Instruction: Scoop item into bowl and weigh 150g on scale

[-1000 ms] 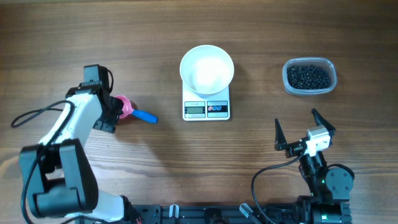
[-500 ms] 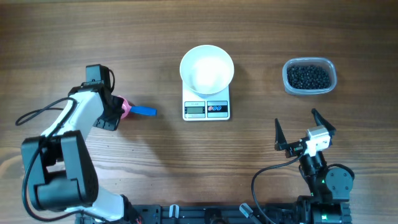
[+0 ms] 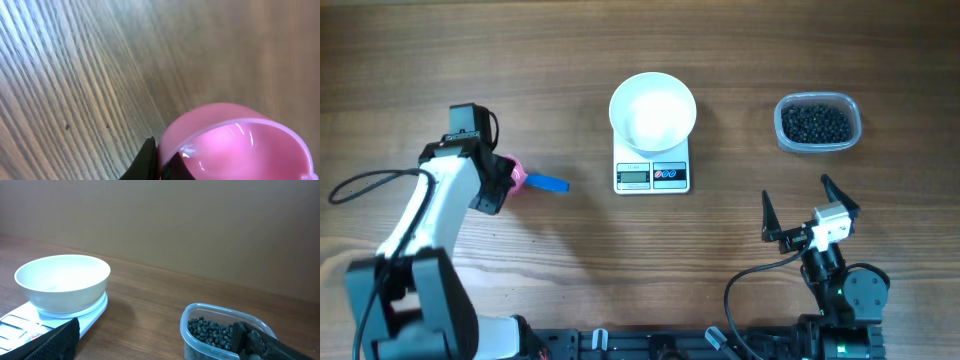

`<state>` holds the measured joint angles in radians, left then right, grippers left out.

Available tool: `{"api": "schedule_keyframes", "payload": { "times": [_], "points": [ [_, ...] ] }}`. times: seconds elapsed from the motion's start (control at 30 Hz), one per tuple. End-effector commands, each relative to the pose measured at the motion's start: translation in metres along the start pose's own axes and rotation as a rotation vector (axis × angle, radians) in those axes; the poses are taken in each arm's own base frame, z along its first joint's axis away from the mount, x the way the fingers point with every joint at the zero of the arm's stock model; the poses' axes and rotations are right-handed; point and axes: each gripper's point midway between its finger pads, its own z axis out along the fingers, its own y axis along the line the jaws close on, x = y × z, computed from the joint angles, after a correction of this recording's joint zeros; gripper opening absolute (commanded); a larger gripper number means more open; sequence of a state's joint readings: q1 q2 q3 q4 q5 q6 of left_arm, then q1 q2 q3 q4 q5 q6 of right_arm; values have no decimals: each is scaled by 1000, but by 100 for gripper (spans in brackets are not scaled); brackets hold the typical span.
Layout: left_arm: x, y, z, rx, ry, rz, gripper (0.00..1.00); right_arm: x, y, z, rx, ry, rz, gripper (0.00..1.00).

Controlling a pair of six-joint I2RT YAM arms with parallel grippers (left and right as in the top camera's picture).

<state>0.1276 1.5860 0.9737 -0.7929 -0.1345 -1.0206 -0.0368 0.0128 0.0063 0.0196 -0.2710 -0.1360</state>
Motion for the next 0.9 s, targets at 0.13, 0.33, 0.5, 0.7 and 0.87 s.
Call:
{"api": "schedule_keyframes", "payload": {
  "times": [0.13, 0.33, 0.5, 0.7, 0.87],
  "points": [
    [-22, -7, -62, 167, -131, 10, 4, -2, 0, 0, 5, -9, 4, 100],
    [-11, -6, -83, 240, -94, 13, 4, -2, 0, 0, 5, -9, 4, 100],
    [9, -16, -86, 256, -76, 86, 4, -2, 0, 0, 5, -9, 4, 100],
    [46, -28, -100, 287, -86, 227, 4, -2, 0, 0, 5, -9, 4, 100],
    [37, -23, -134, 389, -157, 218, 4, -2, 0, 0, 5, -9, 4, 100]
  ]
}}
